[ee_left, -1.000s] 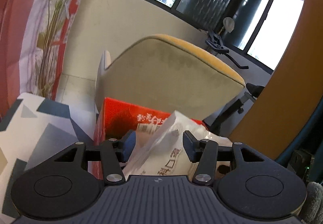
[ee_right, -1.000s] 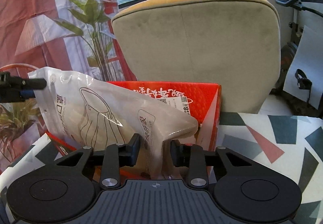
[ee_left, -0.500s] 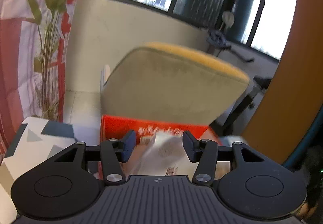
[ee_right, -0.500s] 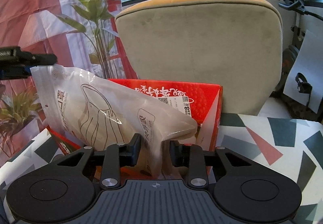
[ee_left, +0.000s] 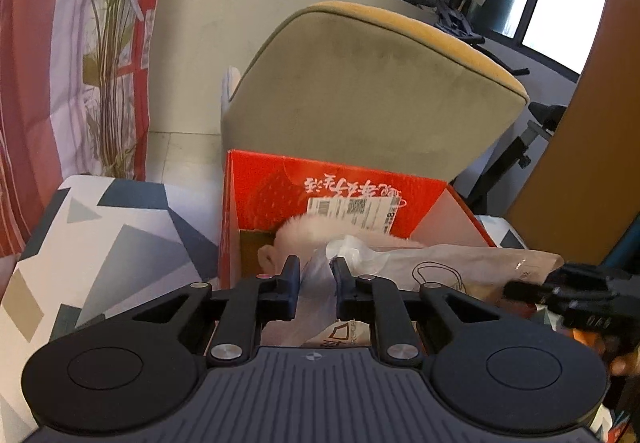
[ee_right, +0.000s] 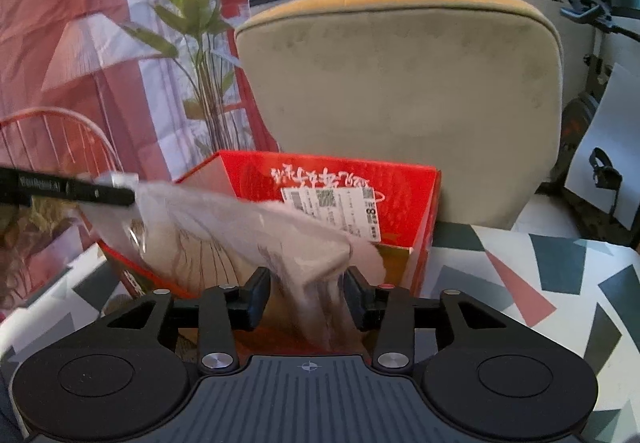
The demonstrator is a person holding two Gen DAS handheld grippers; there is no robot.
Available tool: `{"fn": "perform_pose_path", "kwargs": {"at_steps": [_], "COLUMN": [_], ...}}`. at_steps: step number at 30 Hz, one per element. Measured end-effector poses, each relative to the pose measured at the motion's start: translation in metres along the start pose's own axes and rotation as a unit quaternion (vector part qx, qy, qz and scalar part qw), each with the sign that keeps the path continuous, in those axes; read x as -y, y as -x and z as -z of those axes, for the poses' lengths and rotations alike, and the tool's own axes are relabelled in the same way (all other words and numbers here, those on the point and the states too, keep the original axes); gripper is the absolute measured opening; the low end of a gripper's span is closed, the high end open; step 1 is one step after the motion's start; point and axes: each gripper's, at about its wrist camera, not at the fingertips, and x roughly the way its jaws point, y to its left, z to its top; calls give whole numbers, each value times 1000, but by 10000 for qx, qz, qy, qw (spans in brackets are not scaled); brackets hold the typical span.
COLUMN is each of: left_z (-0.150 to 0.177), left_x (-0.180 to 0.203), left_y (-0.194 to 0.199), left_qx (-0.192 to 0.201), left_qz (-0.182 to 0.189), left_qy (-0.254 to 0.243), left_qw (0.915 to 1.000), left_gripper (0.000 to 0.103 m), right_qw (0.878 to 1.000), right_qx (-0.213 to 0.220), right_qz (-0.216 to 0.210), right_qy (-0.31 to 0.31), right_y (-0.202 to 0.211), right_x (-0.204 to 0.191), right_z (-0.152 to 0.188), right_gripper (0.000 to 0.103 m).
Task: Organize soft objects
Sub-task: 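Lower the mask bag into the red box beside the white plush, then open both grippers to release the mask bag in the box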
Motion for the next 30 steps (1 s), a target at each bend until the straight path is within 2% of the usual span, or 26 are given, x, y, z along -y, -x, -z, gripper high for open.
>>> {"fn": "perform_pose_path", "kwargs": {"at_steps": [4, 7, 13, 16, 20, 26, 30], "left_z": [4, 8, 14, 17, 21, 22, 21], "left_x": [2, 4, 5, 8, 14, 16, 10], "left_y": [2, 4, 6, 6, 8, 5, -5], "left_qx": [-39, -96, -155, -174, -194, -207, -335], "left_qz": [-18, -24, -4, -7, -22, -67, -106], "left_qy": [-90, -167, -226, -223, -326, -348, -176], "left_qw": [10000, 9998, 9996, 9996, 9993, 9992, 9992], "left_gripper": [18, 18, 19, 20, 20, 20, 20], "right_qw": [9997, 9998, 9996, 9982, 9958, 9960, 9962], "right_qx": [141, 79, -214, -391, -419, -472, -495], "right_qz": [-149, -158, -179, -162, -215, -22, 57], "right_qy": [-161, -95, -58, -416, -781, -757, -717], "right_y": [9, 11, 9, 5, 2, -3, -8], "right_x": [7, 8, 9, 16, 27, 27, 23], "right_z": [-6, -6, 1, 4, 13, 14, 13], "right_gripper": [39, 28, 19, 18, 17, 17, 17]}}
